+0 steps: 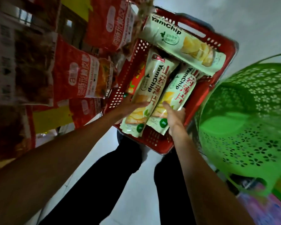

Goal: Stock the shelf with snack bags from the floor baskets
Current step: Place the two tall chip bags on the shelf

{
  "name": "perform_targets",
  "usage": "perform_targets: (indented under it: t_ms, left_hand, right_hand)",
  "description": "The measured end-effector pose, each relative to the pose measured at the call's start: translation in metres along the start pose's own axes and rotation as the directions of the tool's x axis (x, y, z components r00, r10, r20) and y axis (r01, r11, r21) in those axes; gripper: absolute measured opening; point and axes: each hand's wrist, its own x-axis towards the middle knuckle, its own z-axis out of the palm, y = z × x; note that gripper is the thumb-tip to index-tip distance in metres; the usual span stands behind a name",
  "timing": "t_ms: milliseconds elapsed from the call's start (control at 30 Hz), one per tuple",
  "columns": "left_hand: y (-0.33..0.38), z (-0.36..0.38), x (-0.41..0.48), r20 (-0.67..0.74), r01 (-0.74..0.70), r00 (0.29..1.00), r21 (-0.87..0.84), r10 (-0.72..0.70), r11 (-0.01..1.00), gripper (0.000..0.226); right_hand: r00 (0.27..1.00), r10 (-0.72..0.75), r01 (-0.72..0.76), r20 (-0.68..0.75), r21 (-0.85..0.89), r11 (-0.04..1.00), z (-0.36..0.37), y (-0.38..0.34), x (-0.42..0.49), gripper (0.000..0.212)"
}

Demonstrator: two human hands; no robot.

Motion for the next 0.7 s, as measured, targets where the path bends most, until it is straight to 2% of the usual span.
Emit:
perform_targets:
  t_ms: [67,200,233,300,333,400,533,633,700]
  left_hand:
    - [0.004,-0.002,-0.023,0.032,-0.012,0.999,-0.071,0.015,0.997,0.068]
    - [0.013,-0.002,-0.095,0.145,-0.012,0.989,-0.158,0.035,0.987,0.058]
    - [0.017,-0.003,-0.117,0.160,-0.027,0.986,-0.175,0.055,0.984,0.063]
    - [0.035,0.000,-0.169,0.185,-0.068,0.977,-0.199,0.106,0.978,0.067]
    - [0.046,0.001,-0.195,0.190,-0.085,0.974,-0.210,0.126,0.974,0.064]
    - [0.073,0.001,-0.254,0.188,-0.127,0.967,-0.227,0.171,0.966,0.057]
    - [0.137,-0.005,-0.381,0.152,-0.239,0.947,-0.261,0.284,0.935,0.063]
    - [0.190,-0.007,-0.483,0.109,-0.389,0.897,-0.266,0.429,0.882,0.059]
    - [0.226,-0.012,-0.555,0.050,-0.490,0.847,-0.312,0.529,0.814,0.052]
  right_hand:
    - [0.999,0.031,-0.033,0.044,0.040,0.999,-0.016,0.001,-0.029,0.117]
    - [0.989,0.055,-0.058,0.135,0.014,0.998,-0.066,0.013,-0.094,0.099]
    - [0.987,0.050,-0.051,0.152,-0.002,0.999,-0.077,0.008,-0.121,0.094]
    - [0.979,0.004,-0.003,0.205,-0.005,1.000,-0.099,-0.012,-0.180,0.067]
    - [0.978,-0.027,0.027,0.206,0.003,1.000,-0.110,-0.021,-0.209,0.054]
    - [0.972,-0.097,0.094,0.214,0.024,0.995,-0.135,-0.043,-0.265,0.044]
    - [0.917,-0.319,0.308,0.238,0.086,0.948,-0.192,-0.110,-0.380,0.052]
    - [0.841,-0.484,0.477,0.243,0.092,0.874,-0.230,-0.166,-0.478,0.066]
    - [0.751,-0.608,0.606,0.257,0.097,0.790,-0.251,-0.201,-0.545,0.058]
